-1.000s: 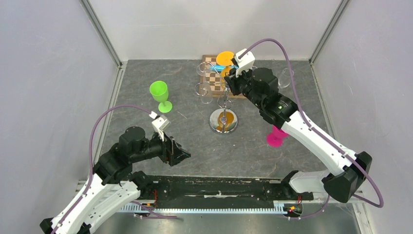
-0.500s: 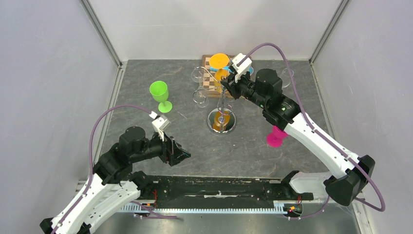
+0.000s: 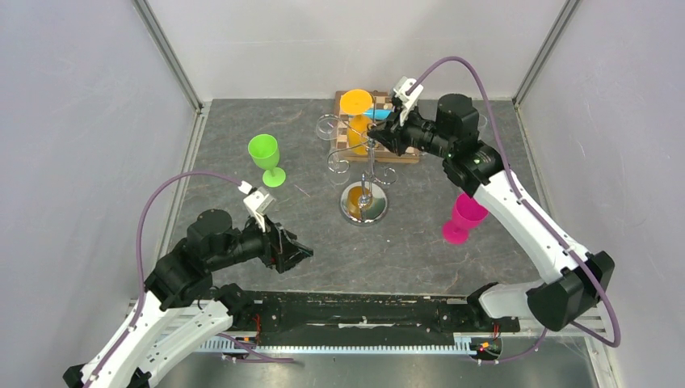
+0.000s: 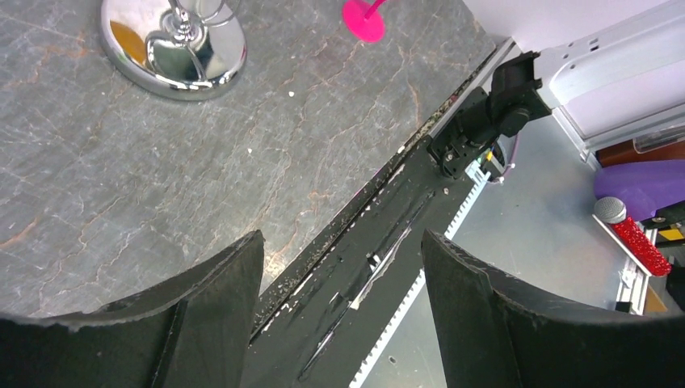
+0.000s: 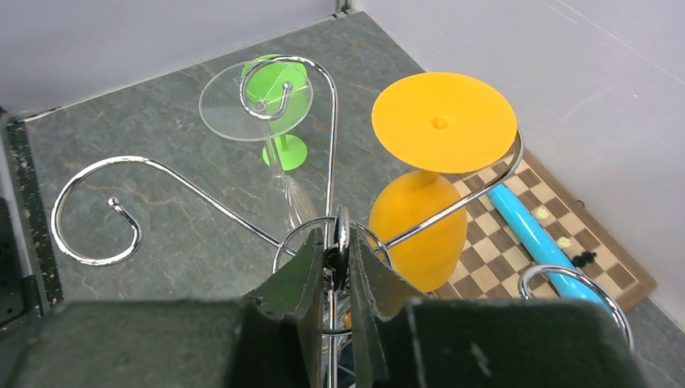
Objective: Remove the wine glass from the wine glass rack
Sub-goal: Adjust the wine rack at the center of the board.
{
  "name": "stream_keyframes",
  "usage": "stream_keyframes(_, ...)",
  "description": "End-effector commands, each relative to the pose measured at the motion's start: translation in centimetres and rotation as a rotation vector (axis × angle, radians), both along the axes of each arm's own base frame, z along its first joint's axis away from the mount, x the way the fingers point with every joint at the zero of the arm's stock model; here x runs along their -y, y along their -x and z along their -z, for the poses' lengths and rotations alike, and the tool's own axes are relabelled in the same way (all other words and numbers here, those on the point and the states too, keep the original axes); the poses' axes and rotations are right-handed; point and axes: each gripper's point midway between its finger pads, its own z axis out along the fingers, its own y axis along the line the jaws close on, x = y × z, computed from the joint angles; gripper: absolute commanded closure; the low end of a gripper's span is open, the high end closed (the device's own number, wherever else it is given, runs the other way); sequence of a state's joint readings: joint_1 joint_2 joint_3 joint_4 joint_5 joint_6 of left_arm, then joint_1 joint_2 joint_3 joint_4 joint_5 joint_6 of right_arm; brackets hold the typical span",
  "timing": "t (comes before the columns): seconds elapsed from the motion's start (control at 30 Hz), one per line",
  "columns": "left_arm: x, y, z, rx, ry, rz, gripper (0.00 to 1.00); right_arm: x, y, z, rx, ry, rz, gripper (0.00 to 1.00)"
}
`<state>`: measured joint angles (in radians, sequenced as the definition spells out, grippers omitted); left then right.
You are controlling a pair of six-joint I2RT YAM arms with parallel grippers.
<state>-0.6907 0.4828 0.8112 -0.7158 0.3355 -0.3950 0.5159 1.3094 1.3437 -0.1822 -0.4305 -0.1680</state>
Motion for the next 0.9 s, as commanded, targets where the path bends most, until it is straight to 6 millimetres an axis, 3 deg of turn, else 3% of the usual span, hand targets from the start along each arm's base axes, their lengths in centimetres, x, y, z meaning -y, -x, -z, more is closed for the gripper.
stream_keyframes(0.0, 0.1, -0.5, -2.8, 0.045, 0.047, -0.024, 0.23, -1.0, 0.8, -8.7, 0.224, -0.133, -0.150, 1.00)
stream_keyframes(0.23, 0.4, -0.7, -4.5, 0.044, 0.091, -0.032, 0.23, -2.9, 0.8, -8.1, 0.217, -0.138, -0.323, 1.00)
stream_keyframes(0.4, 0.2, -0.3, -6.1, 0.054, 0.123, -0.041, 0.23, -3.6, 1.8, -7.1, 0.212, -0.129, -0.432, 1.00)
stream_keyframes(0.87, -2.0, -2.5, -10.1, 0.128, 0.207, -0.248, 0.22, -2.9, 0.1, -5.2, 0.248, -0.100, -0.348, 0.97)
